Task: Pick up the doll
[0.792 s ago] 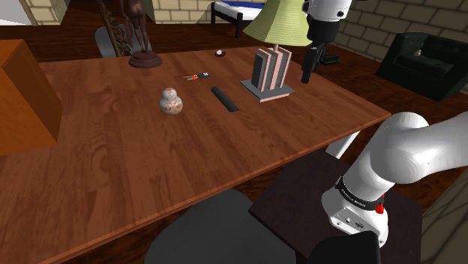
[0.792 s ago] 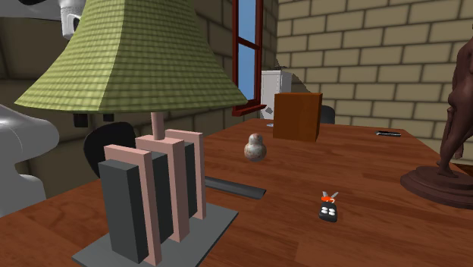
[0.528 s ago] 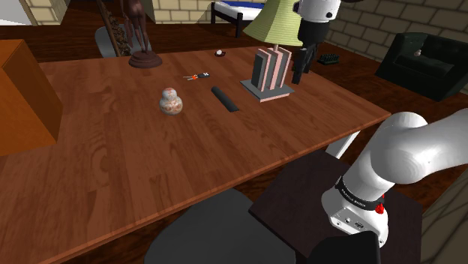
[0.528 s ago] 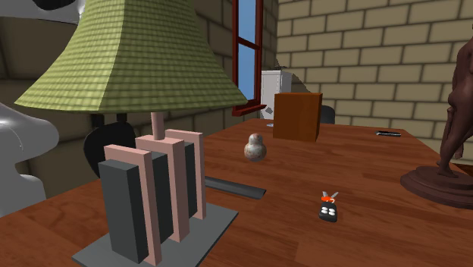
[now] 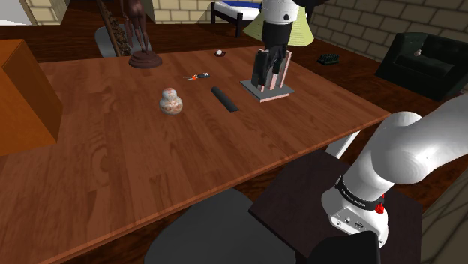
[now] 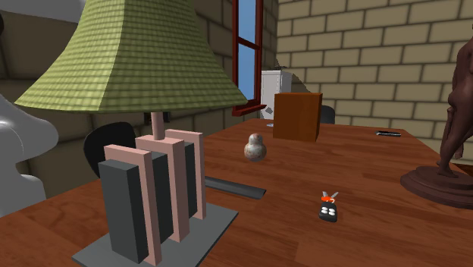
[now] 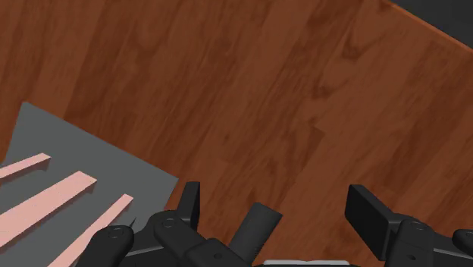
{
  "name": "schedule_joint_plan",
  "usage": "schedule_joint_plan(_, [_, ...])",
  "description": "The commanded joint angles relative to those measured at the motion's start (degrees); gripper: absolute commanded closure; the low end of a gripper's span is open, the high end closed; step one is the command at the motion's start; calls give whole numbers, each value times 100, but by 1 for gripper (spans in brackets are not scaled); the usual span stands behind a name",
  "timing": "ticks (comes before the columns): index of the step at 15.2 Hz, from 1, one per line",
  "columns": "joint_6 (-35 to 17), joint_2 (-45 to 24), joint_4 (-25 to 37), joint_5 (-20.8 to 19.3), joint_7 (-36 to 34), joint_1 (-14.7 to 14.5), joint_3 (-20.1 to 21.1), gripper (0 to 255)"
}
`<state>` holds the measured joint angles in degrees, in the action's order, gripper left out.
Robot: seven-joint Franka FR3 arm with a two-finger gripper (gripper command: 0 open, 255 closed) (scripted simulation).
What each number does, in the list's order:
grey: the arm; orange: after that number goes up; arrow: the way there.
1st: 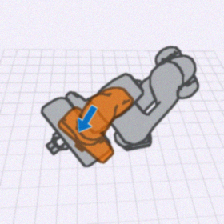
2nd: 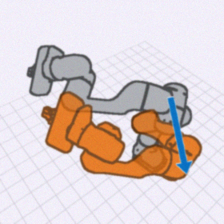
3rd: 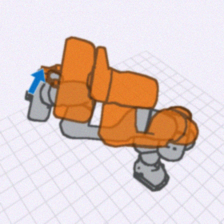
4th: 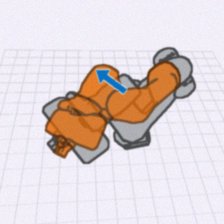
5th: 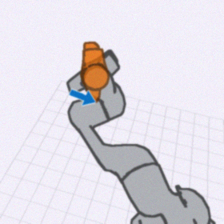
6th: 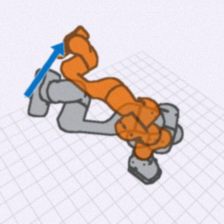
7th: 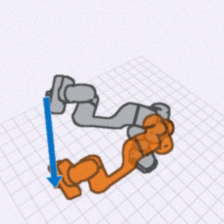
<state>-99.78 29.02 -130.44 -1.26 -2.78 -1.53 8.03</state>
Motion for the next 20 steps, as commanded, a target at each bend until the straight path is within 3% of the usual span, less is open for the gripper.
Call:
schedule_joint_plan(1, [-156,-402,265,8,-281,-30,198,0])
schedule_joint_plan(12, [-377,-2696,2303,-562,-1721,-197,1003,0])
schedule_joint_plan(20, [101,-4657,4566,-1379,-2626,-707,1216,0])
